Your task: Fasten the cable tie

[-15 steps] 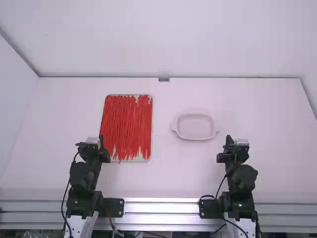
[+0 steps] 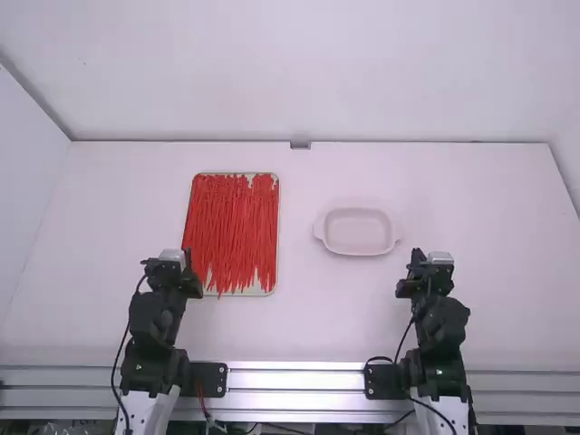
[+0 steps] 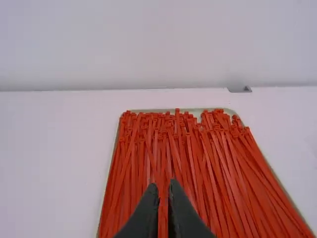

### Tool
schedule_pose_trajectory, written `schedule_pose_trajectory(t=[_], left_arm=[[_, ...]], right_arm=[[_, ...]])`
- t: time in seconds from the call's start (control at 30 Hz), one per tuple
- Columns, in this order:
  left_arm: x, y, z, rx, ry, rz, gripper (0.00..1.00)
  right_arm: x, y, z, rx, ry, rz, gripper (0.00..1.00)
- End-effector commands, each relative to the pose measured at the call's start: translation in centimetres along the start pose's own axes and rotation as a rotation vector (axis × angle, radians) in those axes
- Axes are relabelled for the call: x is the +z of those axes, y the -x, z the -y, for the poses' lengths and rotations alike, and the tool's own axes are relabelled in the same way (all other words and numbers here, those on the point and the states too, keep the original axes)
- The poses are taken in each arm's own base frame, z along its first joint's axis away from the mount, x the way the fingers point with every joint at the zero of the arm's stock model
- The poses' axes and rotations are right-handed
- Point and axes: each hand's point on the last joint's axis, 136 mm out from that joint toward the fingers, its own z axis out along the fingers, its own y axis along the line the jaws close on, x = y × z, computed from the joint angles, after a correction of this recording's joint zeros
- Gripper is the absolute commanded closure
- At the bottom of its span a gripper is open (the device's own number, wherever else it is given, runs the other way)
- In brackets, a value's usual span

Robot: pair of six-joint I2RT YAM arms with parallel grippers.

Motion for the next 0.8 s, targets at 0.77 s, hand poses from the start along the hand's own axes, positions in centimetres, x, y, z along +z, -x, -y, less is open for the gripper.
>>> schedule_pose_trajectory(t=[0.77], left_arm=[[2.5, 2.6, 1.0, -0.097, -0.056, -0.447, 0.52]], right_arm=[[3.5, 4.2, -3.0, 0.027, 0.087, -0.355, 0.51]])
